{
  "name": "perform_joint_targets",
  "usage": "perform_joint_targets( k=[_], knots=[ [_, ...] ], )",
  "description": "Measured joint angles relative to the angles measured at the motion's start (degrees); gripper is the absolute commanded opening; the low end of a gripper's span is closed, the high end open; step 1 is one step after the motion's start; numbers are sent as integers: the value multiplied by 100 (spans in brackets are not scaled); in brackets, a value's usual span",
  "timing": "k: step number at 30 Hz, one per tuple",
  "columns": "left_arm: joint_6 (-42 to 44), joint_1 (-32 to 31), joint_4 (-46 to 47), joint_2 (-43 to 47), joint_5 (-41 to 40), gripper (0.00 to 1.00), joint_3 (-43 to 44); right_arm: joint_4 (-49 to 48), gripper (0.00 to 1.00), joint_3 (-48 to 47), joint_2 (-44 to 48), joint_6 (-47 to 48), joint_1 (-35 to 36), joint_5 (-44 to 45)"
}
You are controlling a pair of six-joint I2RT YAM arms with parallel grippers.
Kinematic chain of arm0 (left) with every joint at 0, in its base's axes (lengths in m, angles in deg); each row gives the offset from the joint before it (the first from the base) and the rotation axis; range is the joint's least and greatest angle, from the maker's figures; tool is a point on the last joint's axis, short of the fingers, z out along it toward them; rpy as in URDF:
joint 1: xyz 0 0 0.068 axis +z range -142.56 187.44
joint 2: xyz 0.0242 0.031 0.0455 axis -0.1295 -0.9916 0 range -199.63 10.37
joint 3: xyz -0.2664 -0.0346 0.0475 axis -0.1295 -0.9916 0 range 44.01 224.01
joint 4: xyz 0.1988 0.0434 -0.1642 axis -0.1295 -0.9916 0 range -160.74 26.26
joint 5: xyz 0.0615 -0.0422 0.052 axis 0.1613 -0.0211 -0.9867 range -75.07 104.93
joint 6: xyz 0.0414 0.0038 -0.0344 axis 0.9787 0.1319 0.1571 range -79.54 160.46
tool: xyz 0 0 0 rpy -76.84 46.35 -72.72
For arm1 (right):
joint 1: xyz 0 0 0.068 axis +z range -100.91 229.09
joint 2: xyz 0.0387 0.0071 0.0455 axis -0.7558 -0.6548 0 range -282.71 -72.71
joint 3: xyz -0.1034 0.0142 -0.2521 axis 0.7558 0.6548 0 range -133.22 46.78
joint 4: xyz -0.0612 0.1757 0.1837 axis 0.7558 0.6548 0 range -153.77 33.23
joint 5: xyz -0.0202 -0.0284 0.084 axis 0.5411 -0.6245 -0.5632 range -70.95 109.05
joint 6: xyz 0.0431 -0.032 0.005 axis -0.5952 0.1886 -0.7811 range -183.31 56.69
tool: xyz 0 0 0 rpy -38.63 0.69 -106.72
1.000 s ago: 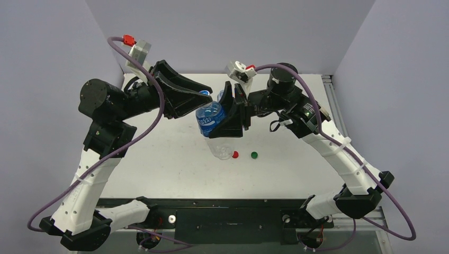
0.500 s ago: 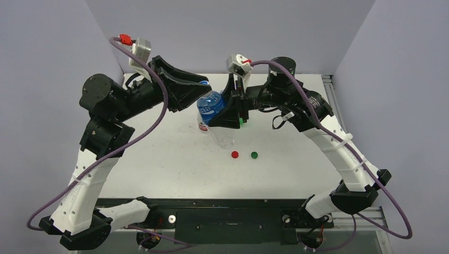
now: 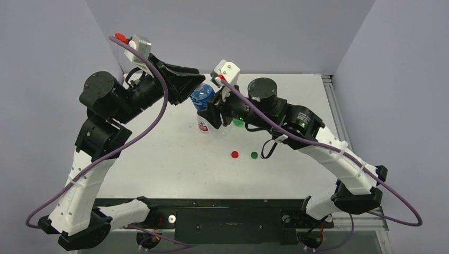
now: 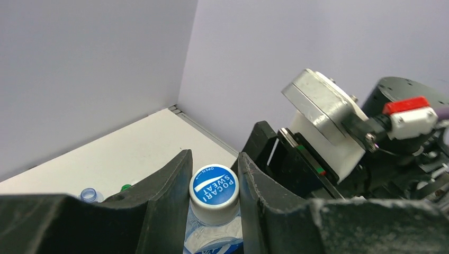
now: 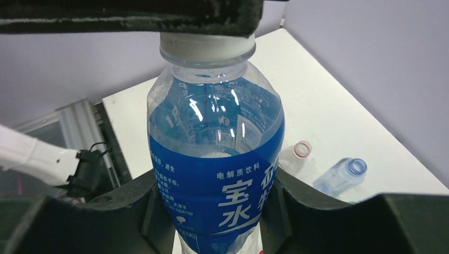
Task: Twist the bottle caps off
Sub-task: Unscrew the bottle cap from the plastic bottle.
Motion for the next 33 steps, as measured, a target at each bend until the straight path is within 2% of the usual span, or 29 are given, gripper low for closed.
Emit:
perform_joint_targets(
  k=[6,13,19,20,21,22,23,24,25,27,33],
  knots=[
    [192,-155,-136,-2,-573,0,68,-179,0,33,-87,94,901,2520],
    [334,-208,-535,-13,-1318,0,208,-756,0,-195,-802,682,1705,5477],
    [310,-243,-671,-26,-1482,0,210,-1633,0,120,-988,1464,1947,6830],
    [302,-251,-671,-26,-1480,8,210,-1781,0,179,-988,1554,1971,6940],
    [291,-258,-671,-24,-1475,21,210,-1871,0,219,-988,1628,1987,6994],
    [282,-258,-669,-22,-1453,54,210,-1926,0,249,-984,1637,1993,7007],
    [271,-256,-669,-20,-1436,79,205,-1947,0,291,-957,1611,1989,6944],
    [251,-243,-662,-15,-1412,97,197,-1947,0,372,-892,1512,1939,6819],
    [236,-177,-592,-15,-1414,100,190,-1878,0,503,-767,1373,1871,6588],
    [55,63,-404,-9,-1237,97,179,-1694,0,922,-291,922,1593,5556],
    [-765,501,455,105,293,97,-46,-1976,0,1919,1316,-579,-494,1134]
  ],
)
